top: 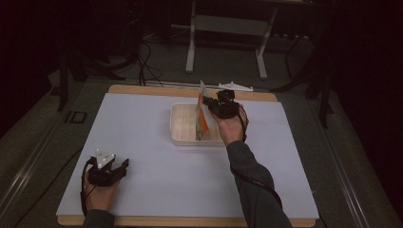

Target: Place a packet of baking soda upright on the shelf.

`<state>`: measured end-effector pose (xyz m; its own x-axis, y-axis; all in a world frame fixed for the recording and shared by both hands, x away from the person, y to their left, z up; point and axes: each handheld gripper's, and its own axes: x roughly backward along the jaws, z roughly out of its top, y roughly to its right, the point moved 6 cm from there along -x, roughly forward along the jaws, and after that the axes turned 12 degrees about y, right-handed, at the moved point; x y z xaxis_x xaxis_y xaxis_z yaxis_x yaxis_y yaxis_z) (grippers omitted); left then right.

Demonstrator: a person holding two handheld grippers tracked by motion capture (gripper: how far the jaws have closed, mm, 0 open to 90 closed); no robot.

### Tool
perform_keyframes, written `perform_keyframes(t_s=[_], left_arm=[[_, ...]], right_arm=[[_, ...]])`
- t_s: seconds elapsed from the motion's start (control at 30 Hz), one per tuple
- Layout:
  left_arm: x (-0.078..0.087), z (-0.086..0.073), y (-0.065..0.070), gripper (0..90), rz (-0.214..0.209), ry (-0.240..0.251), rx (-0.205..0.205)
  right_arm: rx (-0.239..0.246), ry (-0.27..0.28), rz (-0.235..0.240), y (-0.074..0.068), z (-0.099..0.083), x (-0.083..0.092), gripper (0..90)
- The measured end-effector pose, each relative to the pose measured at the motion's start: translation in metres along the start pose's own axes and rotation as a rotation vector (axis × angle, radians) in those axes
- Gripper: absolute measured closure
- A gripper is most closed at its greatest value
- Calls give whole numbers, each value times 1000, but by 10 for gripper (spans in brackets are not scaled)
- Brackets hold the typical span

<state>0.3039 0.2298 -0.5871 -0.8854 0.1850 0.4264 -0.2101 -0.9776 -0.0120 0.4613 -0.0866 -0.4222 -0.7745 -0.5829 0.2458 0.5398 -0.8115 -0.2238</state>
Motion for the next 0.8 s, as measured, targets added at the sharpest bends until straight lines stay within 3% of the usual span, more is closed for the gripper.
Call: perform_keyframes(t_s=[0.17,0.37,0.43,0.53,0.57,0.8], left_arm=[[0,0,0,448,0,-1,4],[0,0,0,449,-1,-1,2],[0,0,0,443,-4,-3,5],[0,0,0,444,-3,-2,7],[0,0,0,444,-3,-3,7],[0,0,0,444,-1,-1,2]], right_arm=[[-25,-11,-32,2,-2,-5,898],[1,-25,-73,2,-1,-9,886],[1,-20,-102,3,-2,-13,759],[-27,-32,-97,6,-3,-14,722],[-45,-42,-100,8,-5,-15,664],[-77,-65,-106,11,-11,-12,604]])
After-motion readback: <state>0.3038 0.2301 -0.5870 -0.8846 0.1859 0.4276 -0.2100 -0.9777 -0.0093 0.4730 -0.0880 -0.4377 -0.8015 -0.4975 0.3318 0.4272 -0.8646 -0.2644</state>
